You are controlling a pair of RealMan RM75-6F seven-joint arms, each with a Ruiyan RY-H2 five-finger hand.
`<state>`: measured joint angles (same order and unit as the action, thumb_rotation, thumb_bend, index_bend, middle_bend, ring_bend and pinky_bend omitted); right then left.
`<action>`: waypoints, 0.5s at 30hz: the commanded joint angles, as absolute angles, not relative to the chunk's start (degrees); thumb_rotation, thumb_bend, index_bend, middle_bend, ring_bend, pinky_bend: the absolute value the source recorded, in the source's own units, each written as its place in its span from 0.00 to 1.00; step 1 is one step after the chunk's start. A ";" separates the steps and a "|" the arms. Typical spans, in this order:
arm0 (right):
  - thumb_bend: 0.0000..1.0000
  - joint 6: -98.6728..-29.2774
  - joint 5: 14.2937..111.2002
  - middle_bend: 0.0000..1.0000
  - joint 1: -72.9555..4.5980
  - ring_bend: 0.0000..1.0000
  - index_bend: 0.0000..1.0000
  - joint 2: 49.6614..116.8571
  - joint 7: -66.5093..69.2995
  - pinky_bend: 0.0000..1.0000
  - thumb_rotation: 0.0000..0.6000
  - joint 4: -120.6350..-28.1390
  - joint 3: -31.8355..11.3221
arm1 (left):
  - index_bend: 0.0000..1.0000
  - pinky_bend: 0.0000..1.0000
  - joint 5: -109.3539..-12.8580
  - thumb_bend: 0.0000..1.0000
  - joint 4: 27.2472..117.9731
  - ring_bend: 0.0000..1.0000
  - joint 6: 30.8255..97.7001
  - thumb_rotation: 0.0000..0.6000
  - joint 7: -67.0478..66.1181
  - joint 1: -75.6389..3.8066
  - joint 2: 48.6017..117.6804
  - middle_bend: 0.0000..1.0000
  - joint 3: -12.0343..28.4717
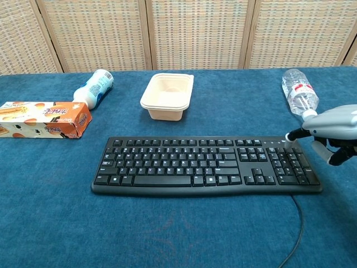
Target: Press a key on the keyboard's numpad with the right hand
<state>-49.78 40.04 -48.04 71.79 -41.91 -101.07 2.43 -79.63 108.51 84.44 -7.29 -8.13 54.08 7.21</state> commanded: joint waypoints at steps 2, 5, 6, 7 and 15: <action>1.00 -50.98 39.49 0.83 -48.60 1.00 0.19 72.40 -43.32 1.00 1.00 -100.70 2.83 | 0.00 0.00 -79.55 0.00 108.45 0.00 84.42 1.00 -7.29 -8.16 54.10 0.00 7.23; 1.00 -52.42 38.45 0.83 -49.07 1.00 0.19 73.26 -44.86 1.00 1.00 -100.77 3.06 | 0.00 0.00 -79.51 0.00 108.42 0.00 84.31 1.00 -7.41 -8.24 54.16 0.00 7.21; 1.00 -52.72 38.16 0.83 -49.20 1.00 0.19 73.44 -45.13 1.00 1.00 -100.88 3.05 | 0.00 0.00 -79.50 0.00 108.42 0.00 84.29 1.00 -7.43 -8.26 54.17 0.00 7.21; 1.00 -53.00 37.92 0.83 -49.33 1.00 0.19 73.58 -45.40 1.00 1.00 -100.96 3.05 | 0.00 0.00 -79.51 0.00 108.44 0.00 84.31 1.00 -7.45 -8.25 54.19 0.00 7.20; 1.00 -54.56 35.84 0.83 -50.38 1.00 0.19 74.50 -47.77 1.00 1.00 -101.28 3.66 | 0.00 0.00 -79.52 0.00 108.37 0.00 84.42 1.00 -7.54 -8.26 54.27 0.00 7.17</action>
<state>-54.34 36.13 -50.17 74.33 -47.35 -101.28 3.47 -79.52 108.37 84.42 -7.54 -8.25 54.27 7.17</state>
